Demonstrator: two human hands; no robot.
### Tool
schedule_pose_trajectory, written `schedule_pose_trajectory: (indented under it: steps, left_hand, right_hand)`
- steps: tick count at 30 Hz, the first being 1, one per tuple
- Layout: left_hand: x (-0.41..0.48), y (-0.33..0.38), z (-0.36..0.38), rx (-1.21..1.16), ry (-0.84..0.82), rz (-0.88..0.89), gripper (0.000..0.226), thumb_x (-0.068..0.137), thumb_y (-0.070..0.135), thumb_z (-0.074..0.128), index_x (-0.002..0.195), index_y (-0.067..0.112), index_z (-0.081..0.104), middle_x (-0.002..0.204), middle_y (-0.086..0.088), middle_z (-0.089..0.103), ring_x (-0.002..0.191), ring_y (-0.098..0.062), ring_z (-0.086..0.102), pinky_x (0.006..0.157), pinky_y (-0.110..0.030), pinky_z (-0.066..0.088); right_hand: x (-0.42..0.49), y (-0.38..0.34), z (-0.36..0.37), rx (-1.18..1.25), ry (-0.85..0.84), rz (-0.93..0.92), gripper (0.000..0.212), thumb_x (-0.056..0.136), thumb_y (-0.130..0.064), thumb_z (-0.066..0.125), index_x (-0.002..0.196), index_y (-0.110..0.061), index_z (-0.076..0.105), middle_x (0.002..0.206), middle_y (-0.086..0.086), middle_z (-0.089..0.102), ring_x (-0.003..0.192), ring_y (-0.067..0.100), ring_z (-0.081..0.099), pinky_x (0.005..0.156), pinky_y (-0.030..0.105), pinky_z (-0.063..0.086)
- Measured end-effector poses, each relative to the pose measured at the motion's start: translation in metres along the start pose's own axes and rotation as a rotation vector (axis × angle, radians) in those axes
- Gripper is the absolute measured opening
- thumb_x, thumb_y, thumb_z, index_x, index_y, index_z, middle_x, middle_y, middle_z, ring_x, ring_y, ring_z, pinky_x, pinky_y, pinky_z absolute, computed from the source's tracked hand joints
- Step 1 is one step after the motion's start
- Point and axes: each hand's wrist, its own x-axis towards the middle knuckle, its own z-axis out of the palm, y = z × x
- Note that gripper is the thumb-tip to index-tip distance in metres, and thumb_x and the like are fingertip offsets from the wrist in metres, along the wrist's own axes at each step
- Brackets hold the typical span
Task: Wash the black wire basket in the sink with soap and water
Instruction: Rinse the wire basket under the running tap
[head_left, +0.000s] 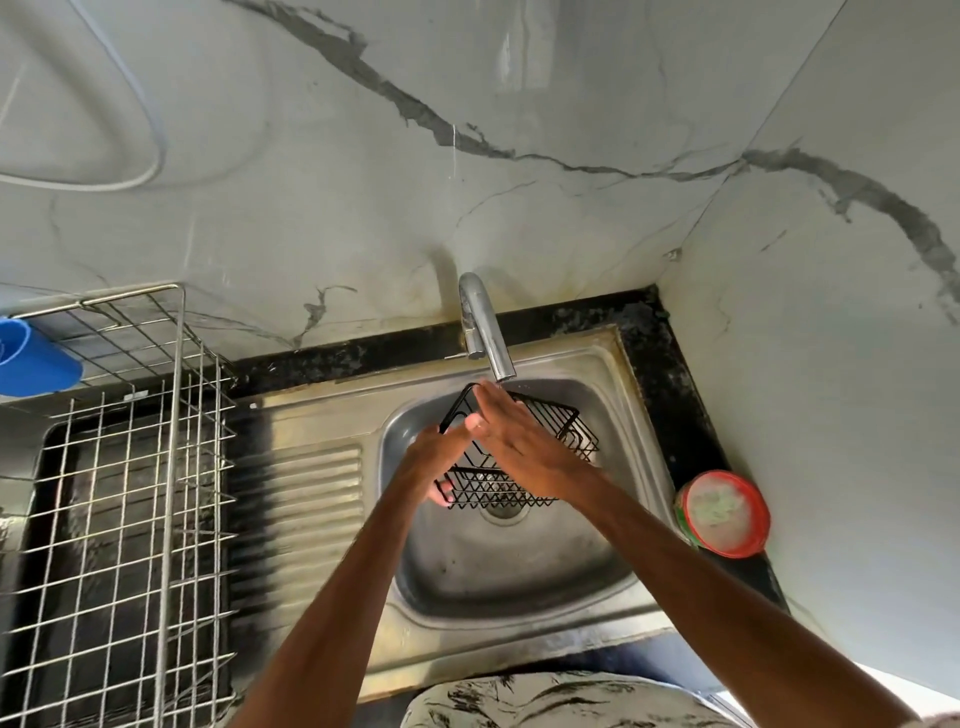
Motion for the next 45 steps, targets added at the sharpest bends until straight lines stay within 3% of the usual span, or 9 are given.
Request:
schedule_pose_trajectory:
  steps: [4, 9, 15, 20, 25, 29, 32, 38, 45]
  left_hand:
    - [-0.006, 0.007, -0.008, -0.042, 0.027, 0.007, 0.063, 0.089, 0.069, 0.064, 0.133, 0.025, 0.052, 0.131, -0.016, 0.055, 0.112, -0.041, 0.061, 0.081, -0.052, 0.059]
    - [-0.008, 0.007, -0.016, -0.03, 0.014, 0.012, 0.026, 0.092, 0.059, 0.065, 0.088, 0.036, 0.055, 0.114, -0.008, 0.051, 0.104, -0.037, 0.056, 0.087, -0.057, 0.058]
    - [-0.007, -0.002, -0.022, -0.086, 0.046, -0.078, 0.079, 0.091, 0.068, 0.062, 0.149, 0.018, 0.042, 0.147, -0.026, 0.047, 0.127, -0.05, 0.054, 0.096, -0.063, 0.055]
    - [-0.008, -0.013, -0.043, -0.075, 0.027, -0.079, 0.073, 0.082, 0.07, 0.069, 0.137, 0.023, 0.054, 0.142, -0.028, 0.051, 0.101, -0.044, 0.065, 0.086, -0.057, 0.061]
    - [-0.011, -0.021, -0.051, -0.08, 0.035, -0.078, 0.058, 0.085, 0.063, 0.07, 0.121, 0.023, 0.052, 0.138, -0.026, 0.05, 0.089, -0.039, 0.065, 0.087, -0.058, 0.06]
    - [-0.007, -0.023, -0.05, -0.096, 0.036, -0.076, 0.074, 0.082, 0.07, 0.068, 0.135, 0.021, 0.051, 0.136, -0.025, 0.052, 0.091, -0.039, 0.065, 0.085, -0.058, 0.061]
    - [-0.008, -0.017, -0.047, -0.098, 0.042, -0.049, 0.073, 0.081, 0.071, 0.067, 0.134, 0.023, 0.053, 0.135, -0.025, 0.054, 0.092, -0.038, 0.067, 0.082, -0.054, 0.063]
    - [0.002, -0.004, -0.043, -0.087, 0.093, -0.073, 0.087, 0.09, 0.076, 0.055, 0.143, 0.007, 0.048, 0.128, -0.028, 0.059, 0.086, -0.039, 0.071, 0.064, -0.048, 0.063]
    - [0.0, 0.008, -0.044, -0.029, 0.063, -0.05, 0.104, 0.075, 0.09, 0.056, 0.144, 0.012, 0.049, 0.137, -0.027, 0.056, 0.097, -0.04, 0.07, 0.066, -0.043, 0.064]
  right_hand:
    - [0.006, 0.011, -0.005, 0.041, 0.015, -0.006, 0.068, 0.103, -0.063, 0.009, 0.161, -0.03, -0.005, 0.168, -0.009, -0.007, 0.153, 0.005, -0.007, 0.125, 0.039, -0.004]
    - [0.01, 0.04, -0.011, 0.025, -0.038, 0.27, 0.086, 0.091, -0.075, 0.0, 0.161, -0.025, -0.006, 0.169, -0.001, -0.01, 0.156, 0.019, -0.007, 0.126, 0.049, 0.001]
    - [0.012, -0.011, 0.002, 0.037, -0.056, 0.014, 0.074, 0.102, -0.065, 0.009, 0.16, -0.024, -0.009, 0.167, -0.006, -0.013, 0.152, 0.008, -0.013, 0.122, 0.036, -0.006]
    - [0.029, 0.018, -0.006, 0.105, 0.01, 0.092, 0.061, 0.106, -0.056, 0.012, 0.161, -0.029, 0.01, 0.169, -0.006, 0.007, 0.154, 0.011, 0.004, 0.126, 0.045, 0.002]
    - [0.046, 0.118, 0.001, 0.197, -0.074, 0.312, 0.075, 0.083, -0.091, 0.008, 0.137, -0.053, 0.042, 0.138, -0.019, 0.048, 0.136, 0.013, 0.038, 0.123, 0.058, 0.02]
    - [0.044, 0.073, -0.008, 0.061, 0.026, 0.395, 0.092, 0.091, -0.079, 0.0, 0.16, -0.021, 0.018, 0.168, 0.006, 0.014, 0.155, 0.028, 0.007, 0.123, 0.06, 0.007]
    - [0.038, 0.017, -0.015, 0.018, 0.046, 0.271, 0.076, 0.1, -0.067, 0.004, 0.154, -0.02, 0.029, 0.163, 0.009, 0.026, 0.153, 0.028, 0.017, 0.122, 0.062, 0.005]
    - [0.034, -0.048, 0.013, -0.115, 0.019, -0.105, 0.073, 0.104, -0.06, 0.01, 0.16, -0.017, -0.009, 0.168, 0.001, -0.013, 0.154, 0.013, -0.015, 0.123, 0.044, -0.011]
    - [0.011, -0.017, 0.016, -0.207, 0.208, -0.149, 0.073, 0.104, -0.058, 0.016, 0.161, -0.018, -0.006, 0.169, 0.001, -0.01, 0.154, 0.011, -0.012, 0.126, 0.037, -0.003]
